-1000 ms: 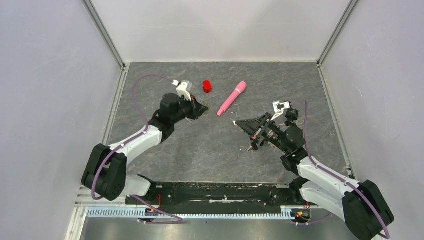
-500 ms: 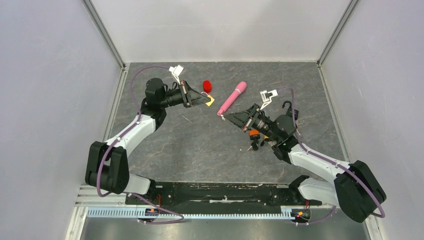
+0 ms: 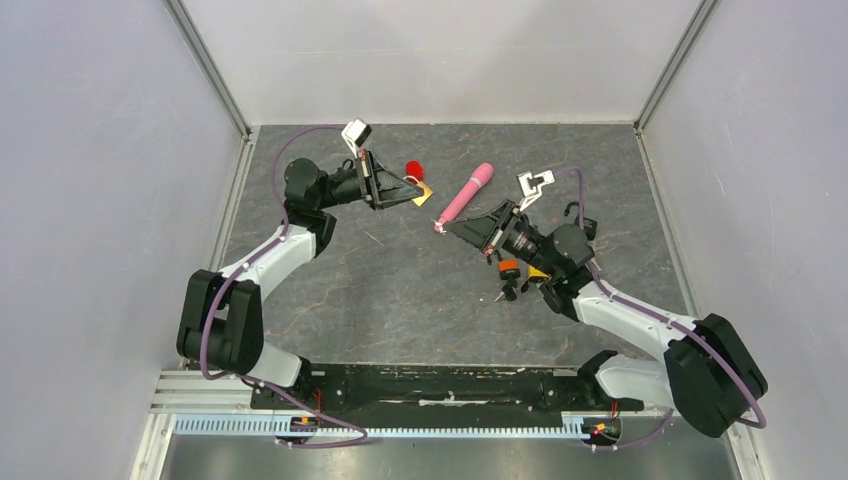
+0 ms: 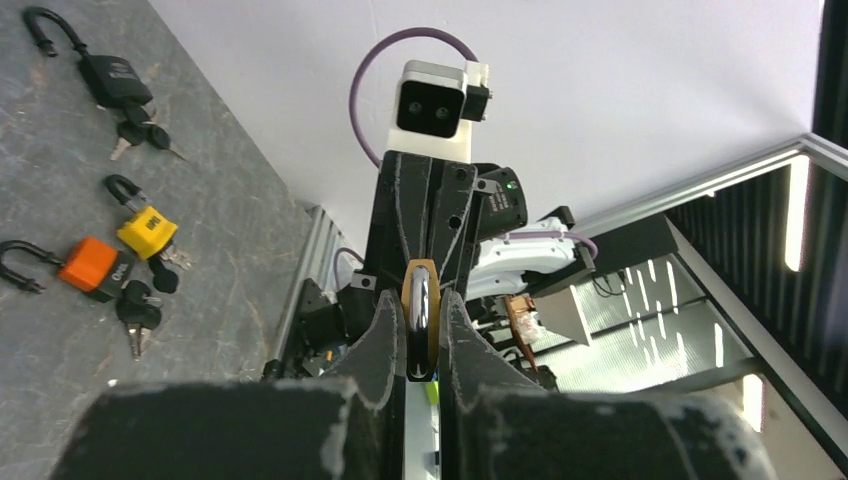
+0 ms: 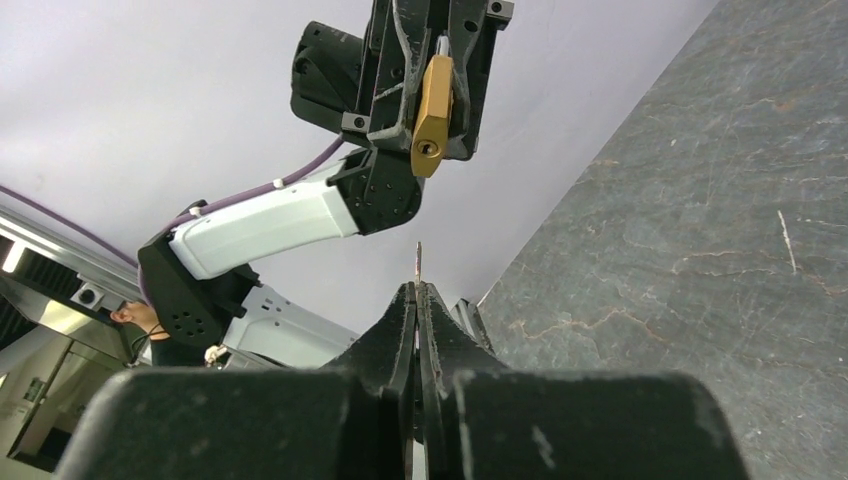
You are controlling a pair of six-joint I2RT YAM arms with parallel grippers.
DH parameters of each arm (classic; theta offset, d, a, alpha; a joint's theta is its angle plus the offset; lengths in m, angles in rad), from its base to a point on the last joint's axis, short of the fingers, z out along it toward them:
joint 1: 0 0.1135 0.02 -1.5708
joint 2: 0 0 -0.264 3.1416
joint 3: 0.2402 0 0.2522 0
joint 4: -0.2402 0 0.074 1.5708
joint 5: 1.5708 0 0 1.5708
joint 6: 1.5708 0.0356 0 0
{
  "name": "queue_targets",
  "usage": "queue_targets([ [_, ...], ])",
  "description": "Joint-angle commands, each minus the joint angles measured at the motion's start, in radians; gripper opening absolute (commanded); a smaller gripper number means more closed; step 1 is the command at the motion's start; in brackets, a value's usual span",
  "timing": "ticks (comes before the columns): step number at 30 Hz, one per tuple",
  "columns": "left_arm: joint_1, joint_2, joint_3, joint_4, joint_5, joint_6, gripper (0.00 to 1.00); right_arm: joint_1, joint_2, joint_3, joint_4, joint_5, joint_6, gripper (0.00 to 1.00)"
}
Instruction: Unlock with the key
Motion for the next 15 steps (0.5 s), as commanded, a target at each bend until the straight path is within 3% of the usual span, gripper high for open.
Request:
queue_targets([
  [1, 0.003, -0.005, -0.006, 0.175, 0.044, -0.146, 0.02, 0.003, 0.0, 0.041, 0.09, -0.015, 0.035, 0.0],
  [15, -0.011, -0.048, -0.033, 0.17, 0.044, -0.149, 0.02, 0.003, 0.01, 0.063, 0.154, 0.024, 0.056, 0.0],
])
